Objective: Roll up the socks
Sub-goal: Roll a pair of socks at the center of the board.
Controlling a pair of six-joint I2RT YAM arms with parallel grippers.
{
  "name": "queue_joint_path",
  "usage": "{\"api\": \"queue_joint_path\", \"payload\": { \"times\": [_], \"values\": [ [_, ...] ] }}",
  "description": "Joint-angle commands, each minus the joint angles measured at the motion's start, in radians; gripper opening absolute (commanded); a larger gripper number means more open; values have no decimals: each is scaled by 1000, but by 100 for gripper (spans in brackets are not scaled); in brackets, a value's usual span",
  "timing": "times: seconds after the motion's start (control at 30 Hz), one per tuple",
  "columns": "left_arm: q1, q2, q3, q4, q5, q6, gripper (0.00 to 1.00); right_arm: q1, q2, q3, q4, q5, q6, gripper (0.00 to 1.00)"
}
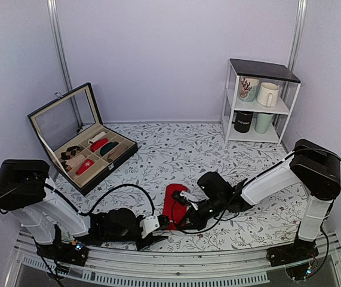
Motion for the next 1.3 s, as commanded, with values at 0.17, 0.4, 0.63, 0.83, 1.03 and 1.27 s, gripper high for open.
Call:
{"api": "queue_joint_path", "payload": {
  "times": [0.17,0.4,0.63,0.83,1.03,1.27],
  "values": [
    [-28,12,-37,222,-205,101,45,-2,88,-28,-255,12,45,2],
    [-27,55,3,224,-151,128,45,-3,103,-11,-270,4,36,2],
    [-25,136,34,220,-112,106,42,-2,107,-10,-267,-3,36,2],
    [-1,179,31,238,-111,64,41,-2,109,-15,-262,-9,33,2],
    [24,193,25,241,-49,44,16,-3,109,-21,-252,-16,33,2],
    [43,154,34,124,38,-22,0,-2,102,-31,-222,-26,36,5]
  ]
}}
